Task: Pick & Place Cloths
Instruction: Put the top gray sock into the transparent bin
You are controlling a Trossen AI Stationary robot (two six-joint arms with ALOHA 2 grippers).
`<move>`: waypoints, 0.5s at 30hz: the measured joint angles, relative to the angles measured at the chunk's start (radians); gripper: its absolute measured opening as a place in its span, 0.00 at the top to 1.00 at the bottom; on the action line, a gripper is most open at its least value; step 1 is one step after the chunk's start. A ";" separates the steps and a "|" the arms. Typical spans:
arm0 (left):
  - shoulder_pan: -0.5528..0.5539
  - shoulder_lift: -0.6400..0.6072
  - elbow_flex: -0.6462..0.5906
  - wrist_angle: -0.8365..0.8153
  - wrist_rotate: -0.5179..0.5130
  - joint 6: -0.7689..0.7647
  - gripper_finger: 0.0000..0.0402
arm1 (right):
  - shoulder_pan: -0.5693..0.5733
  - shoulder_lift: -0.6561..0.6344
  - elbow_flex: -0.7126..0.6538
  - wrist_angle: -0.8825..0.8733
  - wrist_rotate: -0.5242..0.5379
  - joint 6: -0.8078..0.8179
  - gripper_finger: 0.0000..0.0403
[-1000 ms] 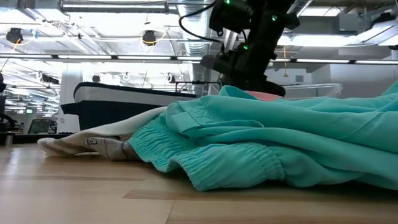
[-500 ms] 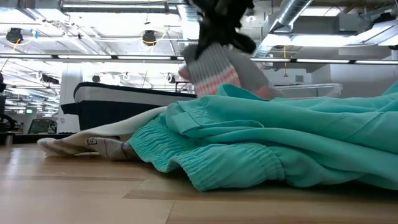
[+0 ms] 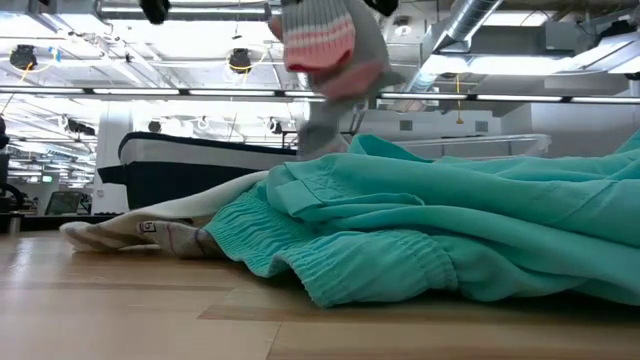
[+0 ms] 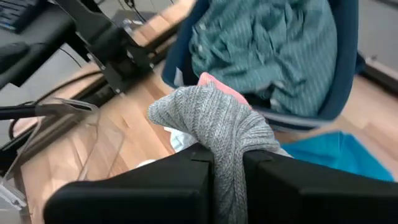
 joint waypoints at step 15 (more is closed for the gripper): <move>-0.083 0.433 -0.026 0.393 -0.022 -0.019 0.52 | -0.003 0.000 0.153 -0.060 0.029 -0.197 0.94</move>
